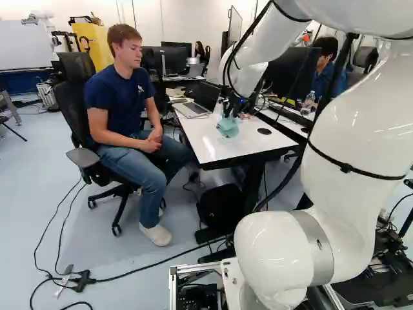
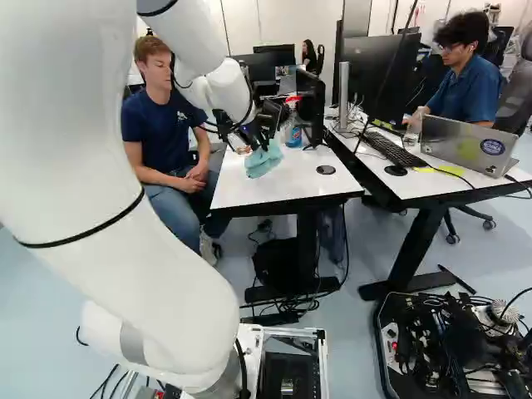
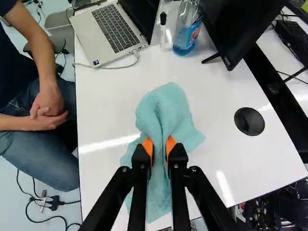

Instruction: Clean the table with the green towel

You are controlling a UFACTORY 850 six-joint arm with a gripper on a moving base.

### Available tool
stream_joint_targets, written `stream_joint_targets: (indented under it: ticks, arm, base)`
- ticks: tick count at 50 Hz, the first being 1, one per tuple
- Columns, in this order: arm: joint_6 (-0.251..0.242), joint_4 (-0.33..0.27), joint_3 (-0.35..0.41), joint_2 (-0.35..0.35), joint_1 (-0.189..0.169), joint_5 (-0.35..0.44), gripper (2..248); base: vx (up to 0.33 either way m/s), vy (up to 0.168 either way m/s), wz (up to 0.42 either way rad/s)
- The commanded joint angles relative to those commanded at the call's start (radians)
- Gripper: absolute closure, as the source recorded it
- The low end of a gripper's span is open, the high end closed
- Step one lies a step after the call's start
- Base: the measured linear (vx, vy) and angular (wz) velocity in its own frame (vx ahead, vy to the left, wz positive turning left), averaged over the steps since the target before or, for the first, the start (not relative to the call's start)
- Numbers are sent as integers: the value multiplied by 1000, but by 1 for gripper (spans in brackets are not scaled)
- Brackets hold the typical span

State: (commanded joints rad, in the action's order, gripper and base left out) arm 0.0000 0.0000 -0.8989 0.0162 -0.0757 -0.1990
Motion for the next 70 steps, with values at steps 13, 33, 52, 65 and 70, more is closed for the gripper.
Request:
stream_joint_targets:
  ticks: [13,33,52,65,70]
  arm:
    - [0,0,63,-63,-16,0,199]
    - [0,0,79,-79,-21,0,199]
    - [0,0,71,-71,-30,0,199]
    - [0,0,40,-40,-61,0,199]
    - [0,0,25,-25,-74,0,199]
  base:
    - [0,0,0]
    - [0,0,0]
    - [0,0,0]
    - [0,0,0]
    - [0,0,0]
